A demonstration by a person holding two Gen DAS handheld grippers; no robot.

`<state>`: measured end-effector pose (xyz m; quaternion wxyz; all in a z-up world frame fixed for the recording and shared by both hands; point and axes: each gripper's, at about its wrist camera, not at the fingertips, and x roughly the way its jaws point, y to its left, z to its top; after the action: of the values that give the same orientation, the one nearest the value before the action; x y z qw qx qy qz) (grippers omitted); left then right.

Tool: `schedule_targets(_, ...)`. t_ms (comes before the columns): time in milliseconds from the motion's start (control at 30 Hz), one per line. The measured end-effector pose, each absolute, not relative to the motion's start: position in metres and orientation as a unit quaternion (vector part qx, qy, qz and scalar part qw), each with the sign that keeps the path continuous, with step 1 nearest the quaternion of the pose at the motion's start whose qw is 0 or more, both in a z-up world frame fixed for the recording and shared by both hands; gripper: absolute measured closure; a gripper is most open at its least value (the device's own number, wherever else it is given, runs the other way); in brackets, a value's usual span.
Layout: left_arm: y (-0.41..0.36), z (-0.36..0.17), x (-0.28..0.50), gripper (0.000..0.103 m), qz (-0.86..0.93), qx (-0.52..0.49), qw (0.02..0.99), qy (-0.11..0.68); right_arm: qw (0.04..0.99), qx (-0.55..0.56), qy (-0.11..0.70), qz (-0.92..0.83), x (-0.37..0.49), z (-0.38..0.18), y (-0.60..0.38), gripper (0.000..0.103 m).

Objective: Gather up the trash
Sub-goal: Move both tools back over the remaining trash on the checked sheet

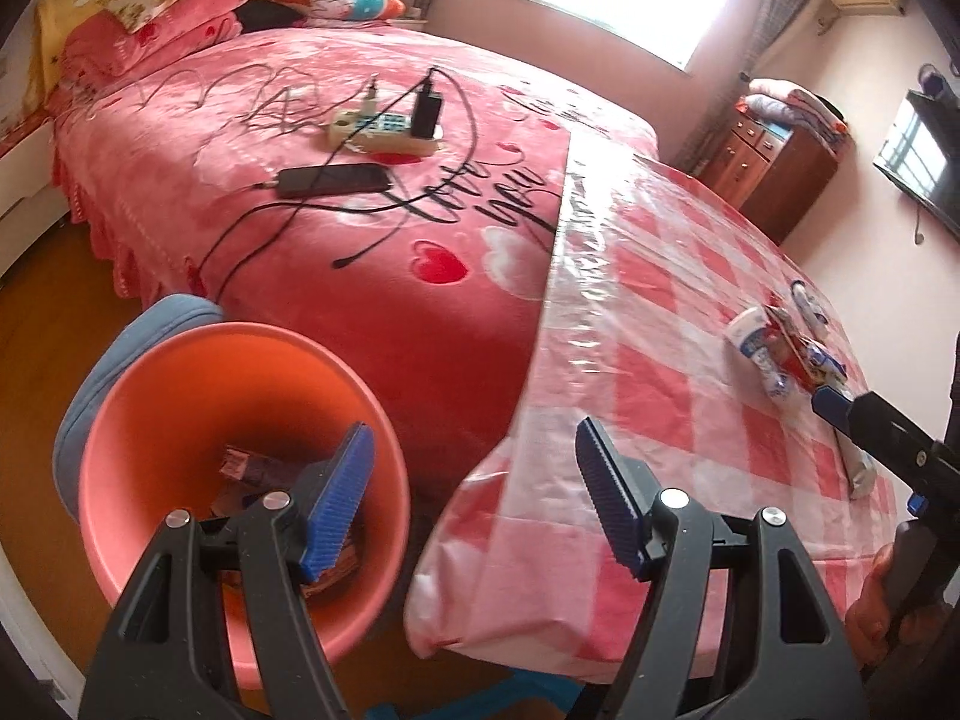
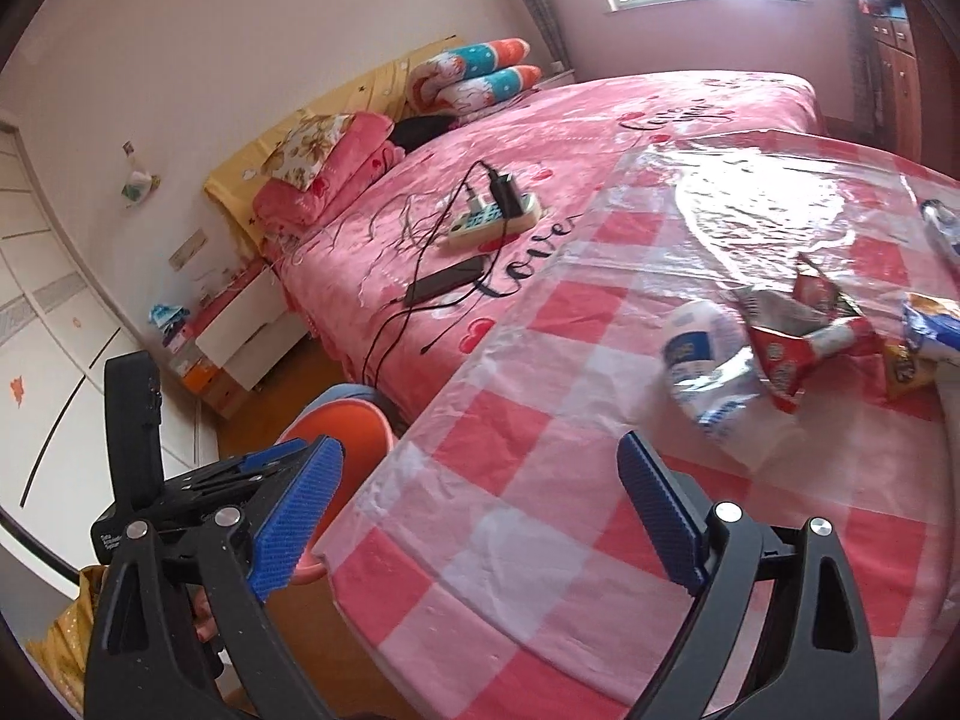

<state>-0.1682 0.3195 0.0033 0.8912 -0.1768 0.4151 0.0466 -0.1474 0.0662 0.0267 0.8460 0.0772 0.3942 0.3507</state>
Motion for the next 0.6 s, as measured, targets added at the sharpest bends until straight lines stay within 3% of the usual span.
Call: schedule_targets(600,0.26,0.01,-0.145,0.032,0.003,-0.152,0.889,0.431,0.872,0.12,0.37,0.298,-0.131,0.029,-0.007,0.01)
